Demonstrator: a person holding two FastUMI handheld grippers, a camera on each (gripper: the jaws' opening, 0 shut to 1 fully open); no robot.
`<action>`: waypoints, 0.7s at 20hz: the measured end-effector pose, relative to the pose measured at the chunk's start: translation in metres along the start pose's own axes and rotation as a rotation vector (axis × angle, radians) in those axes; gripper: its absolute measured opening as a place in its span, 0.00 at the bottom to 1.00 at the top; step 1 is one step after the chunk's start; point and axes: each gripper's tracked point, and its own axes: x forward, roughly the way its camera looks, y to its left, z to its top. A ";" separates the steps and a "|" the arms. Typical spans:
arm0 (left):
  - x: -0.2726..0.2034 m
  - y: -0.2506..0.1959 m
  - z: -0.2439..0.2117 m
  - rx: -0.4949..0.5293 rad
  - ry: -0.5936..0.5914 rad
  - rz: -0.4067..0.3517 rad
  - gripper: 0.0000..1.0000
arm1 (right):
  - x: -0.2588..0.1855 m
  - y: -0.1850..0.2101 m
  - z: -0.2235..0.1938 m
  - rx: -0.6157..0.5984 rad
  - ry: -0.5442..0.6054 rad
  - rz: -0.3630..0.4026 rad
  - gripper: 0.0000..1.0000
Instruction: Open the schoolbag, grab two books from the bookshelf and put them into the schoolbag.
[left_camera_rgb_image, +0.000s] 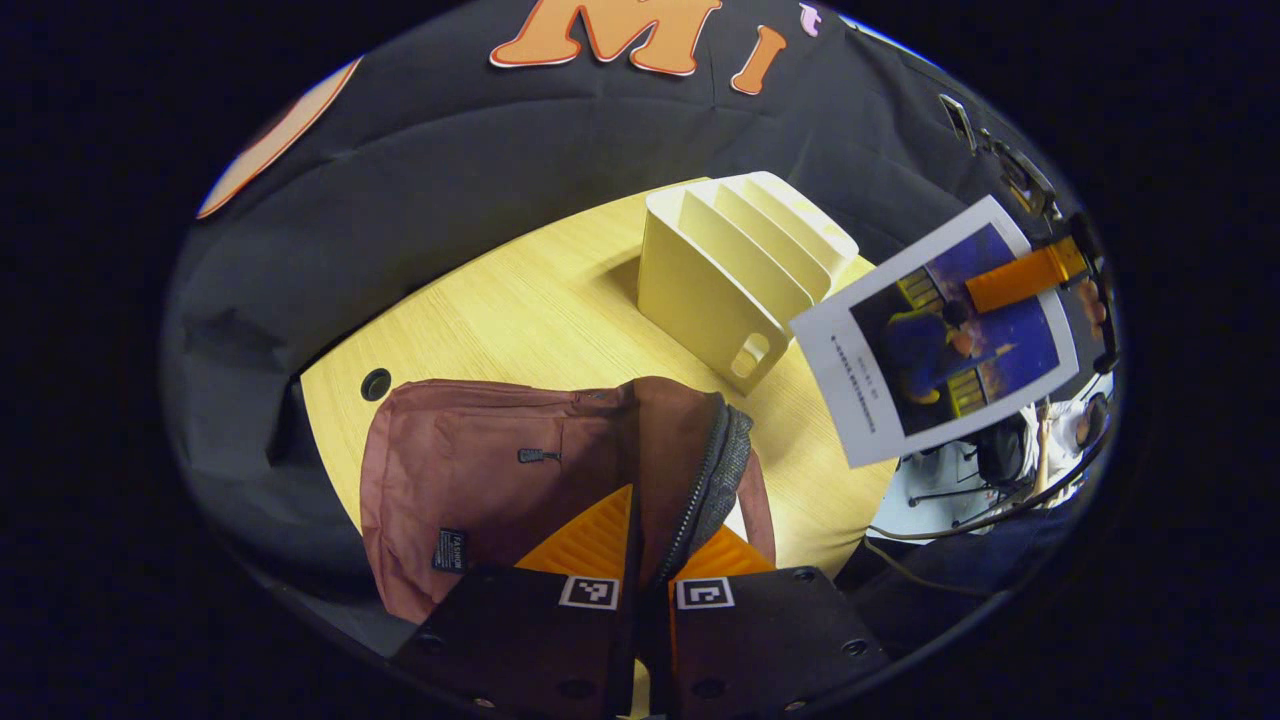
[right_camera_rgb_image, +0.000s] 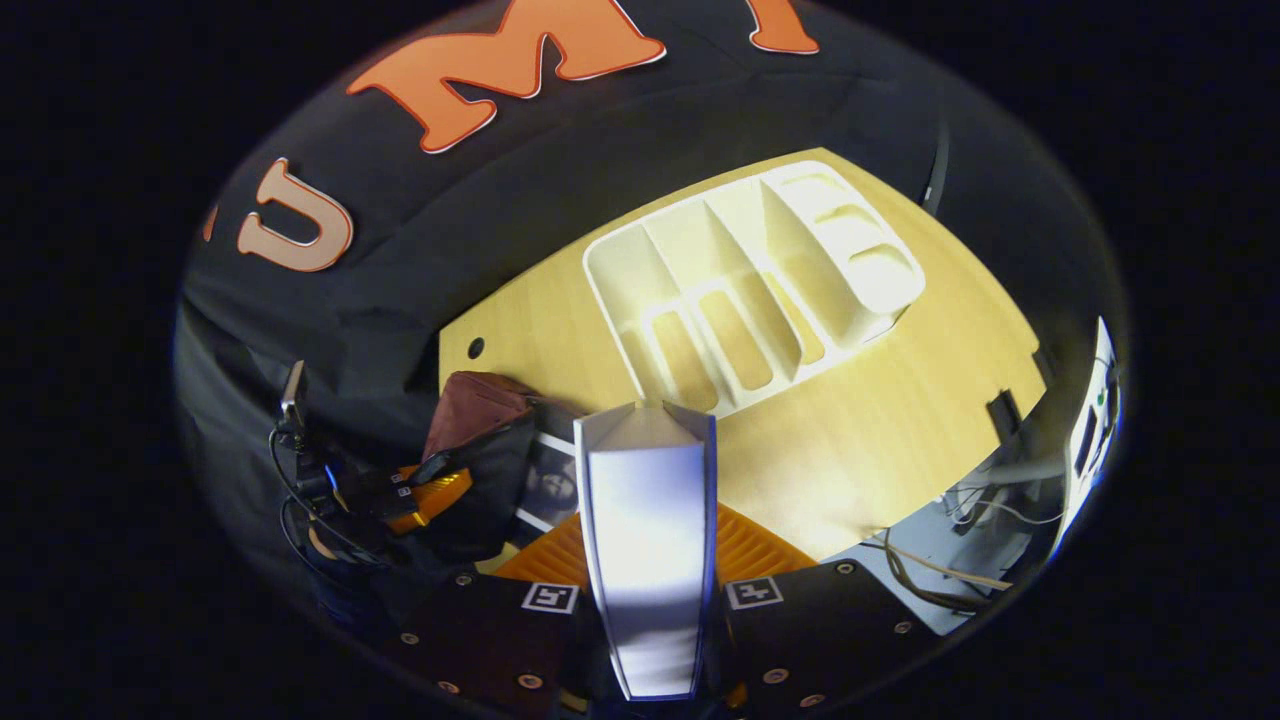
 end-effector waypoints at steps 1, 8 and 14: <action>-0.001 0.000 0.000 0.008 0.002 0.002 0.07 | 0.007 0.004 -0.007 0.019 0.000 0.019 0.39; -0.009 -0.004 0.008 0.039 -0.007 0.021 0.07 | 0.080 0.051 -0.042 0.171 0.037 0.228 0.38; -0.015 -0.018 0.017 0.063 -0.043 0.028 0.07 | 0.135 0.091 -0.052 0.269 0.033 0.387 0.38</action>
